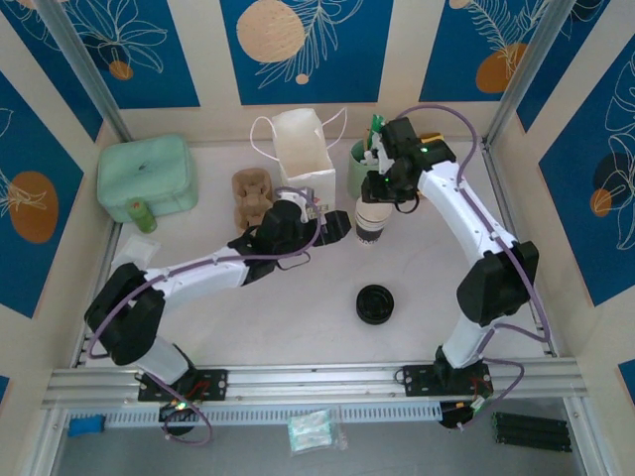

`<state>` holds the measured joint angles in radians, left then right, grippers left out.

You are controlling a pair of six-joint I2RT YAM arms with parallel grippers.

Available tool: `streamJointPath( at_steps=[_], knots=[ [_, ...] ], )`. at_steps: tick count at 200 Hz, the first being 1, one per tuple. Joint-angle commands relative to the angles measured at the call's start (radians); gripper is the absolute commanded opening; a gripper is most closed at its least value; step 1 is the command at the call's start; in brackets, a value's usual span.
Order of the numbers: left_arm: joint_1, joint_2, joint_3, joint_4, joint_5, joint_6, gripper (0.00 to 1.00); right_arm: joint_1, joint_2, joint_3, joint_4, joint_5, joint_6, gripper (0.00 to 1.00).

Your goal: Pack the takeout coffee

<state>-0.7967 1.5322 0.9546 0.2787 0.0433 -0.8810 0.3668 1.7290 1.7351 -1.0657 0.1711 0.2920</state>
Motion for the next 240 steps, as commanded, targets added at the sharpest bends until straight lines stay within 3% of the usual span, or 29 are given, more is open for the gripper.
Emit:
streamJointPath(
  at_steps=[1, 85, 209, 240],
  knots=[
    [0.019, -0.055, -0.032, -0.014, -0.012, 0.010, 0.99, 0.035, 0.060, 0.039, -0.053, 0.025, -0.051, 0.41],
    [0.042, -0.087, -0.068, -0.008, -0.010, 0.002, 0.99, 0.081, 0.175, 0.106, -0.091, 0.097, -0.077, 0.38],
    [0.051, -0.076, -0.071, 0.004, -0.001, -0.003, 0.99, 0.084, 0.200, 0.124, -0.099, 0.078, -0.088, 0.00],
    [0.052, -0.075, -0.064, -0.001, 0.001, 0.003, 1.00, 0.092, 0.170, 0.152, -0.117, 0.119, -0.092, 0.00]
  ],
)
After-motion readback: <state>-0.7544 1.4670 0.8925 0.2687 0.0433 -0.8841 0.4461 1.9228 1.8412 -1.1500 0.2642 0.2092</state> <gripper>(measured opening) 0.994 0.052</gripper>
